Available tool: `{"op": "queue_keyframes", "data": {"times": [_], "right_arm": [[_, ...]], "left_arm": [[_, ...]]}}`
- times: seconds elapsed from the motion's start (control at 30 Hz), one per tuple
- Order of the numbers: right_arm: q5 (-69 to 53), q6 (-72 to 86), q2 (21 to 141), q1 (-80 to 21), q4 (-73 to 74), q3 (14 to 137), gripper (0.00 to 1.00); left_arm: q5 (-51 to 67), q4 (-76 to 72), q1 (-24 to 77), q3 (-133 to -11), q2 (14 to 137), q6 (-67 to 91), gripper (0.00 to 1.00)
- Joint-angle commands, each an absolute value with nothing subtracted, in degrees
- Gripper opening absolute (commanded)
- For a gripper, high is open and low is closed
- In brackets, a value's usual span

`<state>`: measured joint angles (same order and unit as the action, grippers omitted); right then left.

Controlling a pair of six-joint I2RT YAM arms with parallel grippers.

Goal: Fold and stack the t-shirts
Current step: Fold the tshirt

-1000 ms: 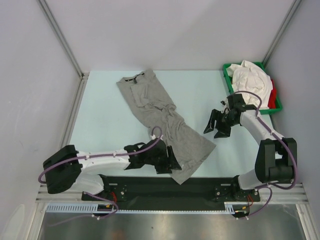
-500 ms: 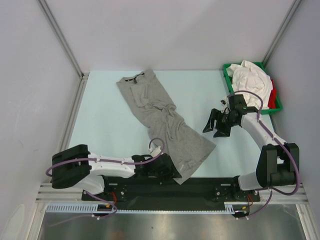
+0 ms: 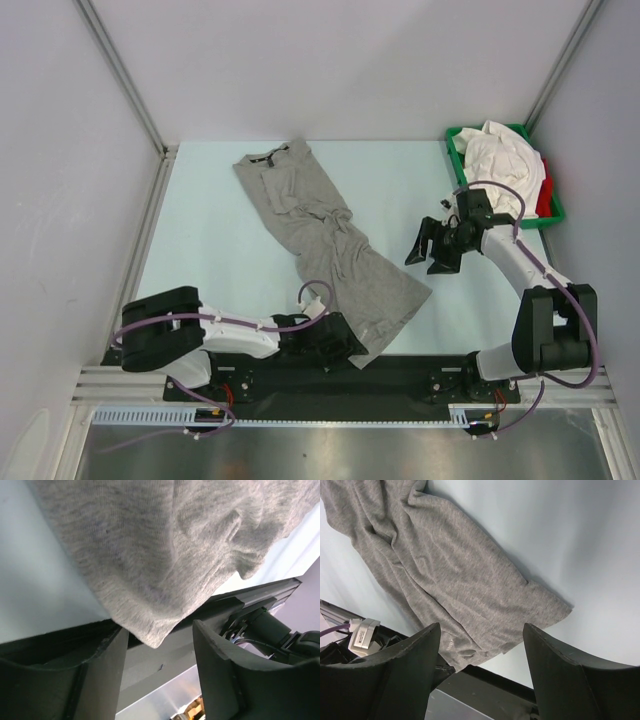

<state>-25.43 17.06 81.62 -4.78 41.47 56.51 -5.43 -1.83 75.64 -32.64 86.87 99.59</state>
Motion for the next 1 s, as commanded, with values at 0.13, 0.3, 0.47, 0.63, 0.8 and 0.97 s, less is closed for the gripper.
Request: {"op": "queue_keyframes", "data": {"times": [0.13,0.3,0.47,0.63,0.8,0.97], "right_arm": [[-24.6,16.3,82.2,-4.7,39.8,55.7,0.73],[-25.0,16.6,82.6,-4.7,39.5,55.2,0.73],[-25.0,16.8,82.5,-4.7,39.2,54.5,0.75],[-26.4,17.0,82.9,-4.7,39.1,53.9,0.78],[-28.8,17.2,83.8,-4.7,39.1,51.6,0.77],[-28.5,16.3,85.0,-4.7,39.9,50.3,0.67]], "left_arm": [[-7.0,-8.4,75.8,-31.2,88.8,101.6,0.50],[-9.2,-10.2,75.9,-30.5,87.5,101.0,0.29],[-9.3,-9.8,75.4,-31.6,87.1,98.3,0.02],[-8.6,-5.2,75.1,-35.0,85.3,93.0,0.00],[-9.3,2.4,74.9,-34.2,78.0,90.7,0.00],[-10.0,4.2,75.4,-31.7,73.5,90.6,0.00]]}}
